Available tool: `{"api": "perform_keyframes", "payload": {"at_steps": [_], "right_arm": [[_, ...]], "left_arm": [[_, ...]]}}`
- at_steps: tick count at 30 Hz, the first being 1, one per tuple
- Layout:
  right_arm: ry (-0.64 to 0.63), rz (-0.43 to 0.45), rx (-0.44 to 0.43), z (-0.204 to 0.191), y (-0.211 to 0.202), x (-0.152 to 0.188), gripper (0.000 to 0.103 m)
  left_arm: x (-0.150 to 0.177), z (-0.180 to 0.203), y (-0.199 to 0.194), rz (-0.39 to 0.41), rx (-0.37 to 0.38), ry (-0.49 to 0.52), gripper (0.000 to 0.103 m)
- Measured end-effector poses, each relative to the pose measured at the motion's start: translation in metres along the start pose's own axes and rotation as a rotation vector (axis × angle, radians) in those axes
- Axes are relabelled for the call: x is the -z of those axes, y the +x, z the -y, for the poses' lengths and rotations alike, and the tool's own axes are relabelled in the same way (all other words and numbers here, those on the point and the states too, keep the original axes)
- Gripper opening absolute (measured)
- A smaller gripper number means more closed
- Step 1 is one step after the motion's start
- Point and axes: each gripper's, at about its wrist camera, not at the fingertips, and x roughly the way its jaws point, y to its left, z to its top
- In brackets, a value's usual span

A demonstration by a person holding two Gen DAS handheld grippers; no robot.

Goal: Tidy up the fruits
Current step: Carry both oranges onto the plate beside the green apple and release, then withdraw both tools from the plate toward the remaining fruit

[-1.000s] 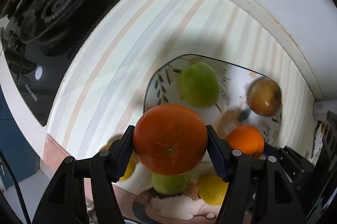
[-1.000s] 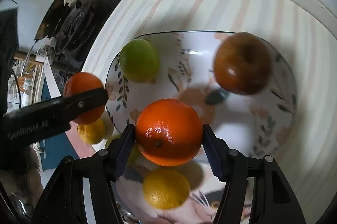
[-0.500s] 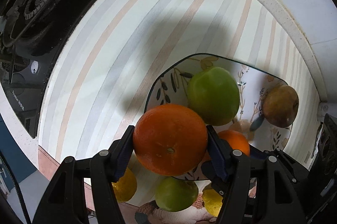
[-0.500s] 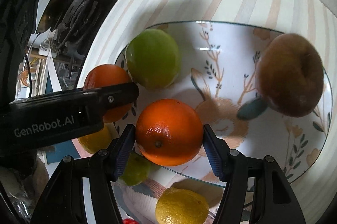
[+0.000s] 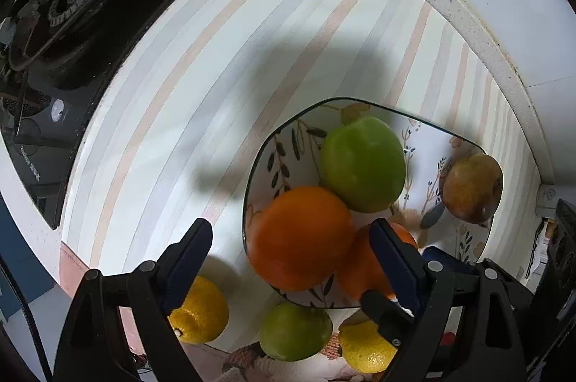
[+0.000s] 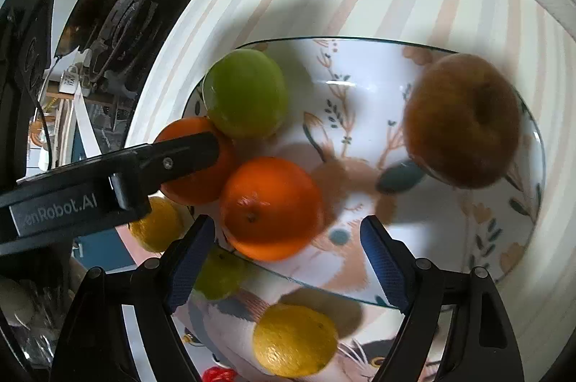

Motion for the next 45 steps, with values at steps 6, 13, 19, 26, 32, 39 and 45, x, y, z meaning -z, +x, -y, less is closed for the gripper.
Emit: {"api": "perform_keyframes", "payload": {"at_steps": [6, 13, 19, 26, 32, 39, 45], "right_arm": [[-0.034, 0.056, 0.142, 0.004, -0.029, 0.017, 0.095], [-0.014, 0.084, 0.206, 0.019, -0.057, 0.038, 0.095], [-0.016, 0.117, 0.218, 0.03, -0.081, 0.059, 0.095], [-0.041, 0.176, 0.225, 0.031, -0.12, 0.09, 0.095], [-0.077, 0.225, 0.214, 0.02, -0.155, 0.119, 0.095], [-0.106, 0.292, 0.205, 0.011, -0.199, 0.152, 0.095], [-0.104, 0.328, 0.189, 0.008, -0.228, 0.175, 0.095]], "left_arm": [[0.015, -0.005, -0.023, 0.068, -0.057, 0.0, 0.089], [0.05, 0.003, -0.048, 0.162, -0.143, 0.01, 0.089], [0.08, 0.015, -0.065, 0.221, -0.149, 0.022, 0.089], [0.106, 0.031, -0.084, 0.277, -0.145, 0.028, 0.089], [0.136, 0.044, -0.113, 0.329, -0.121, 0.041, 0.089], [0.169, 0.057, -0.146, 0.382, -0.096, 0.047, 0.089], [0.195, 0.065, -0.173, 0.42, -0.07, 0.056, 0.089]]}}
